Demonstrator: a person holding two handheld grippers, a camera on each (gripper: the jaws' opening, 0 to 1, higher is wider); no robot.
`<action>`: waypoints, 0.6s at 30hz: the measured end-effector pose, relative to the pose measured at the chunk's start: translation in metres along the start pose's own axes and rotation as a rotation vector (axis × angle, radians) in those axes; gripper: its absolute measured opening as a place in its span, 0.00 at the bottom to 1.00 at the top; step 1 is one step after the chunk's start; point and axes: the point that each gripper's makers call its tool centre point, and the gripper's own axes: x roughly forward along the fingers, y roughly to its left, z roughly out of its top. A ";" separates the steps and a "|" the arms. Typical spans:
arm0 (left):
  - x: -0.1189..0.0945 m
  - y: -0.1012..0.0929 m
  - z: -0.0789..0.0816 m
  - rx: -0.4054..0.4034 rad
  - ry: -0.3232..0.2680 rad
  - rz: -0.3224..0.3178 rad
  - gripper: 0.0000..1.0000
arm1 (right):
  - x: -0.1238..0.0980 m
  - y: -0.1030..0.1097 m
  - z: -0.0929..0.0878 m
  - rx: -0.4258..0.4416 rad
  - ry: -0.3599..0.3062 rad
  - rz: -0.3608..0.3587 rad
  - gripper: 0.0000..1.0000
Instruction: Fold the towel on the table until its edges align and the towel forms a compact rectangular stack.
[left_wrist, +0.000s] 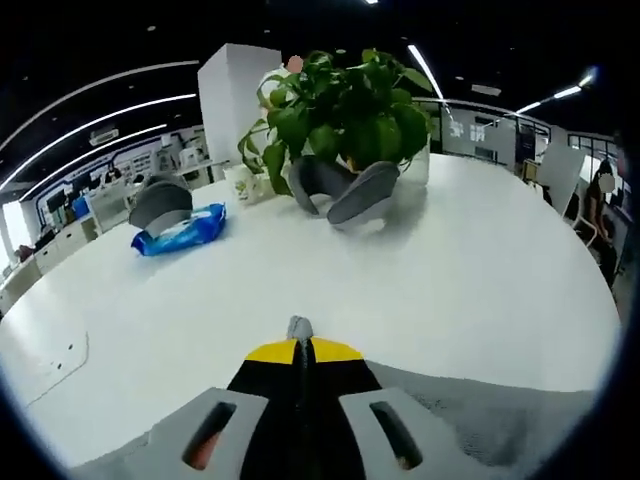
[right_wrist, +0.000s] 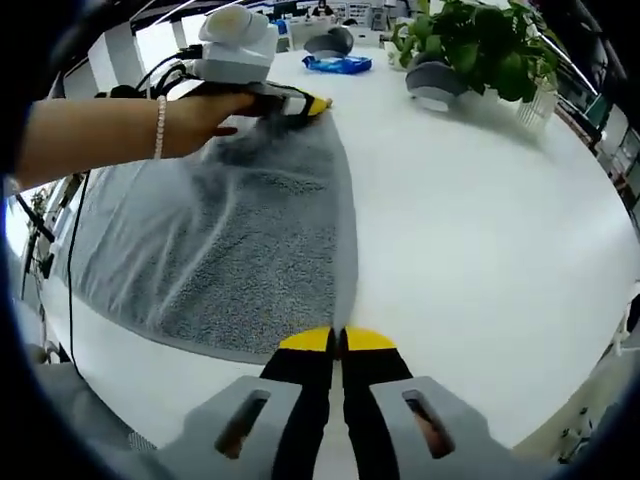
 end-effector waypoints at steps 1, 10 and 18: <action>-0.004 0.000 0.005 -0.009 -0.008 0.001 0.03 | -0.002 0.001 0.005 0.002 -0.025 0.005 0.00; -0.043 0.004 0.050 -0.029 -0.076 0.006 0.03 | -0.046 0.003 0.033 0.007 -0.105 0.041 0.00; -0.083 0.001 0.097 -0.047 -0.161 0.031 0.03 | -0.083 0.006 0.051 -0.055 -0.173 0.039 0.00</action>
